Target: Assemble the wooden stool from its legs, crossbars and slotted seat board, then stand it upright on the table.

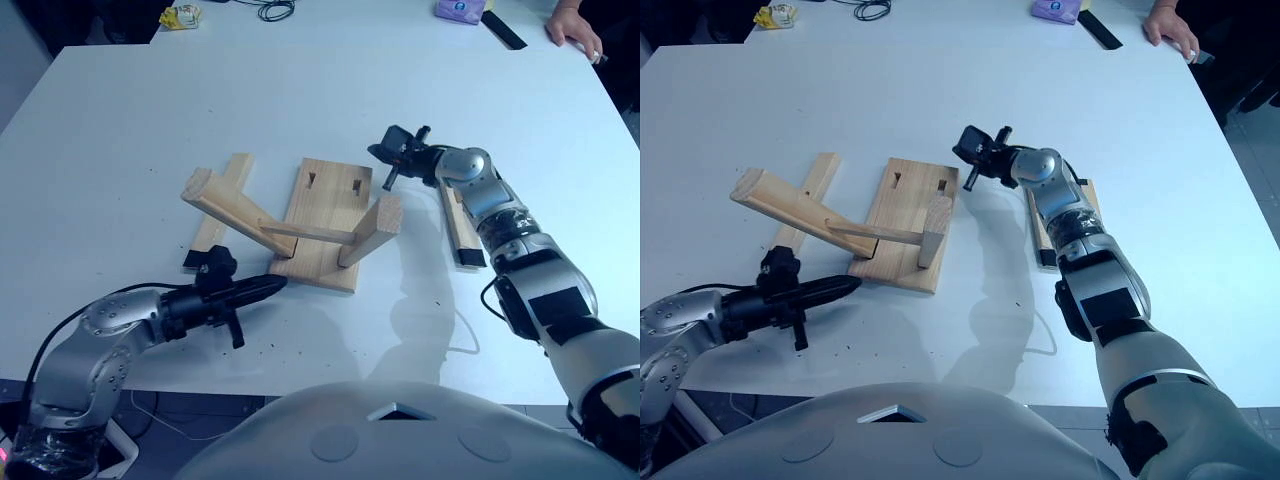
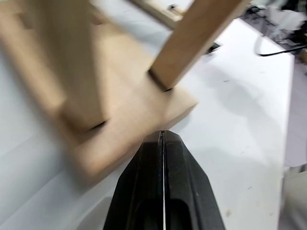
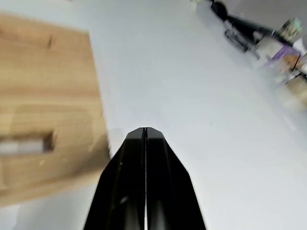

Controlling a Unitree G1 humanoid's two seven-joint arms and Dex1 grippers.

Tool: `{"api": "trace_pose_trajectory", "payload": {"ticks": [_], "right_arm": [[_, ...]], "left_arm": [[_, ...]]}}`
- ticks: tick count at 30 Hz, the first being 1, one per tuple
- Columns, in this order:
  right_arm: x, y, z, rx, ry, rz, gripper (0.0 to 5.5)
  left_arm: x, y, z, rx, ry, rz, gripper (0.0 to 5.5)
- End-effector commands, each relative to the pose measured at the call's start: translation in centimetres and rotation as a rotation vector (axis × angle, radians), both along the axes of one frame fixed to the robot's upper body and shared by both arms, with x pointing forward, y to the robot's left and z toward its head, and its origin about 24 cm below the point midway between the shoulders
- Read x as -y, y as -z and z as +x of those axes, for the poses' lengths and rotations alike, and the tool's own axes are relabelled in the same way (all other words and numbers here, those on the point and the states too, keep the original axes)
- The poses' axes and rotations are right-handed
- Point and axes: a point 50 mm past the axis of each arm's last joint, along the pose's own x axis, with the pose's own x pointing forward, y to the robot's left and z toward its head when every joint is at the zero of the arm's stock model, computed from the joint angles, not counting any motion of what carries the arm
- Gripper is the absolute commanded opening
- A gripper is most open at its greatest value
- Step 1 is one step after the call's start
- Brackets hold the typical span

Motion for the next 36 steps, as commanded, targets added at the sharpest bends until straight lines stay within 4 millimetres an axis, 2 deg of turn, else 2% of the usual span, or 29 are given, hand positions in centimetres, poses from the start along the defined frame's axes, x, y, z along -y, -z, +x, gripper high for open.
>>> {"api": "trace_pose_trajectory", "payload": {"ticks": [1, 5, 8, 13, 16, 18, 22, 26, 31, 36], "right_arm": [[-1.7, 0.6, -0.3, -0.067, -0.081, 0.0, 0.02], [-2.1, 3.0, -1.6, -0.175, -0.161, -0.076, 0.02], [-1.7, 3.7, -2.0, -0.214, -0.193, -0.118, 0.02], [-0.8, 3.7, -1.7, -0.23, -0.21, -0.233, 0.02], [0.6, 3.6, -1.6, -0.234, -0.216, -0.293, 0.02], [1.7, 3.7, -1.8, -0.246, -0.216, -0.322, 0.02], [3.3, 4.6, -3.0, -0.294, -0.241, -0.366, 0.02], [3.4, 5.4, -4.7, -0.319, -0.275, -0.349, 0.02], [2.6, 4.2, -7.5, -0.332, -0.322, -0.294, 0.02], [2.3, 1.8, -8.8, -0.298, -0.262, -0.257, 0.02]], "left_arm": [[1.1, 1.1, -0.4, -0.025, 0.01, 0.018, 0.0], [2.0, 2.4, -0.2, -0.047, 0.03, 0.054, 0.0], [2.3, 3.5, 0.2, -0.054, 0.03, 0.091, 0.0], [2.2, 5.4, 3.1, -0.018, -0.151, 0.211, 0.0], [1.3, 5.3, 5.6, 0.023, -0.276, 0.248, 0.0], [0.9, 4.9, 6.5, 0.04, -0.316, 0.242, 0.0], [0.1, 4.8, 7.1, 0.068, -0.363, 0.265, 0.0], [-0.4, 4.7, 7.4, 0.086, -0.408, 0.268, 0.0], [0.1, 4.2, 8.6, 0.116, -0.447, 0.224, 0.0], [1.7, 4.9, 8.3, 0.106, -0.436, 0.182, 0.0]]}}
